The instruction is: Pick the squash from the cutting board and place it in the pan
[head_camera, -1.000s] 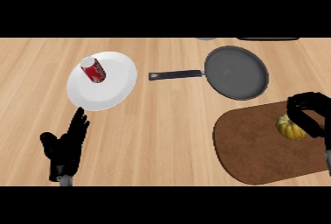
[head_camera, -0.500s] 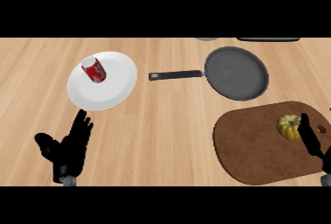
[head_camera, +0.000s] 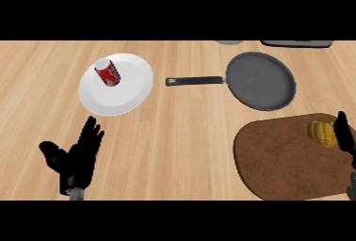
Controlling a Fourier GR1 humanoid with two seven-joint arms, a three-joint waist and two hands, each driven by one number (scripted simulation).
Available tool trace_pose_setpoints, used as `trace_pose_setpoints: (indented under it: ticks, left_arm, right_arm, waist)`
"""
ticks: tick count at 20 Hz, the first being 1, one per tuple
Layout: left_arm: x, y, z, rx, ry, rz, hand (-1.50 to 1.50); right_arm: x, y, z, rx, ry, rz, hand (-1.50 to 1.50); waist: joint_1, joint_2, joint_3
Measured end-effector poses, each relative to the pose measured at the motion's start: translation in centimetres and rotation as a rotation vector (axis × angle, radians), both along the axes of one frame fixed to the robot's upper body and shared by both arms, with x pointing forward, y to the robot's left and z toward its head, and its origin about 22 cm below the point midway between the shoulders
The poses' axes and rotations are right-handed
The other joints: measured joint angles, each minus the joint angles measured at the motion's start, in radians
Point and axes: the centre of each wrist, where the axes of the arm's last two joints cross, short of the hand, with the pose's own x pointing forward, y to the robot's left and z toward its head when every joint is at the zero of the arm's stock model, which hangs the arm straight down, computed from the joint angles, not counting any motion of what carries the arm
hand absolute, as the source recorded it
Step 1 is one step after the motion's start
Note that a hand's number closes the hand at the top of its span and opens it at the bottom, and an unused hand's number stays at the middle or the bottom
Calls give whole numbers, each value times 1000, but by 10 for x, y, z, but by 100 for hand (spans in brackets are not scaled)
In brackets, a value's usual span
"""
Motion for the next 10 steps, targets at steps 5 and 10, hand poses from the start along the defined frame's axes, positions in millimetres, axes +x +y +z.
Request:
trace_pose_setpoints:
  ticks: [5,10]
  left_arm:
    - [2,-3,0,1,4,-23,0]
    - [4,-3,-1,-3,5,-33,0]
  right_arm:
    - [28,5,15,45,196,-148,-150]
    - [51,12,29,83,442,-268,-150]
  waist:
    - [15,1,0]
    - [23,-1,0]
